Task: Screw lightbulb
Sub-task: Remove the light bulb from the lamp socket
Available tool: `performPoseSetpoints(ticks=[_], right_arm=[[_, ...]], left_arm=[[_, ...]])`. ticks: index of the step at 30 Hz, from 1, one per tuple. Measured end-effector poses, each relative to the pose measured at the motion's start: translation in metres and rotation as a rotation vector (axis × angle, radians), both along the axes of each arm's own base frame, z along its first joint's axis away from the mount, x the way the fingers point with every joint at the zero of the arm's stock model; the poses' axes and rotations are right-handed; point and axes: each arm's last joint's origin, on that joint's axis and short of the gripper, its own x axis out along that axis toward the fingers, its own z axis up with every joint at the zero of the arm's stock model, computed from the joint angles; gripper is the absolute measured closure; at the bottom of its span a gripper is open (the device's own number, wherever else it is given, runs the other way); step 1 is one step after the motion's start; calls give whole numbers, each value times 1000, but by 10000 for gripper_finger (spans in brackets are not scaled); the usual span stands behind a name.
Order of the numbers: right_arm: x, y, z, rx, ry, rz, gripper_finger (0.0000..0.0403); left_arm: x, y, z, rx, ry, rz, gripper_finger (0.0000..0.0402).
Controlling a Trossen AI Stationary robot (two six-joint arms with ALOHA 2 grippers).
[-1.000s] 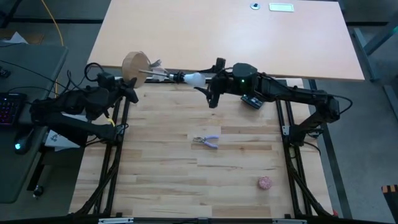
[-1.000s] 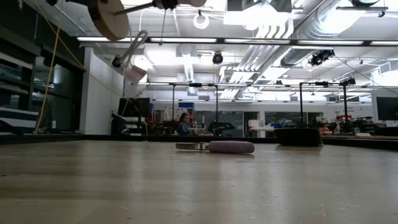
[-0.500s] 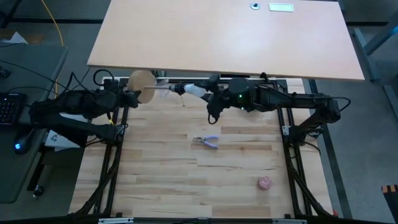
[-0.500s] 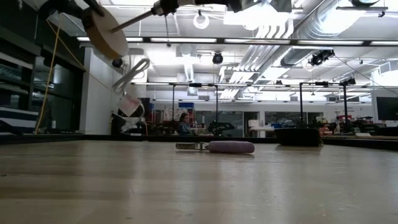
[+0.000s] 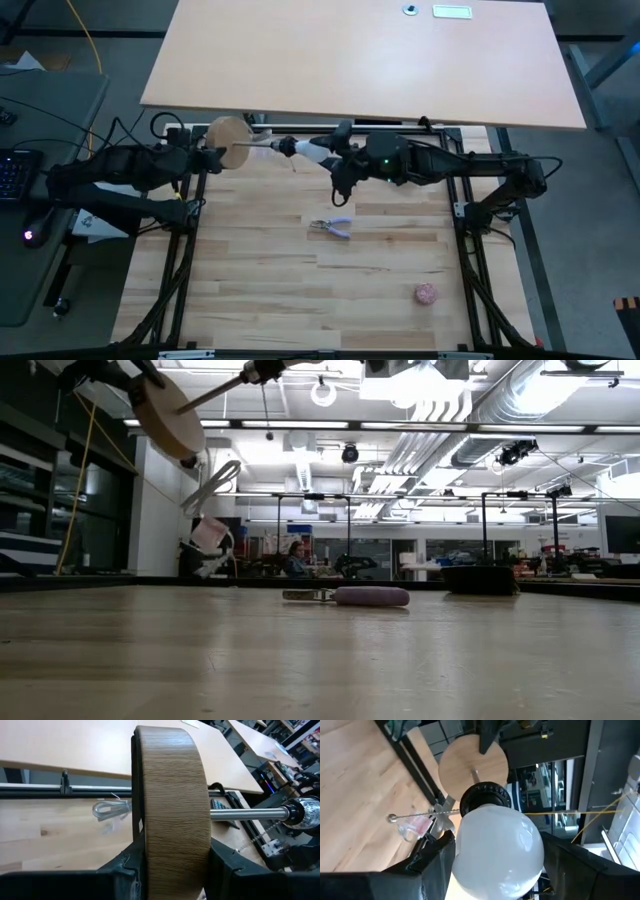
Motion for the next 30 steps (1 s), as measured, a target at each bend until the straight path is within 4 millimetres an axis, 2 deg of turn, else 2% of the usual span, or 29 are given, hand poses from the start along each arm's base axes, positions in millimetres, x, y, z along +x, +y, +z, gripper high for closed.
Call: performPoseSetpoints(ticks=[10,17,22,30], right_arm=[[0,-2,1,22,-27,-63,133],[0,-1,1,154,-62,-25,127],[-1,0,-1,206,-54,-33,97],[-1,0,-3,232,-50,-56,18]], left_arm=[[0,0,1,5,-8,10,284],[0,0,0,26,19,3,284],[0,1,0,29,23,3,284],[-1,1,0,36,23,12,284]])
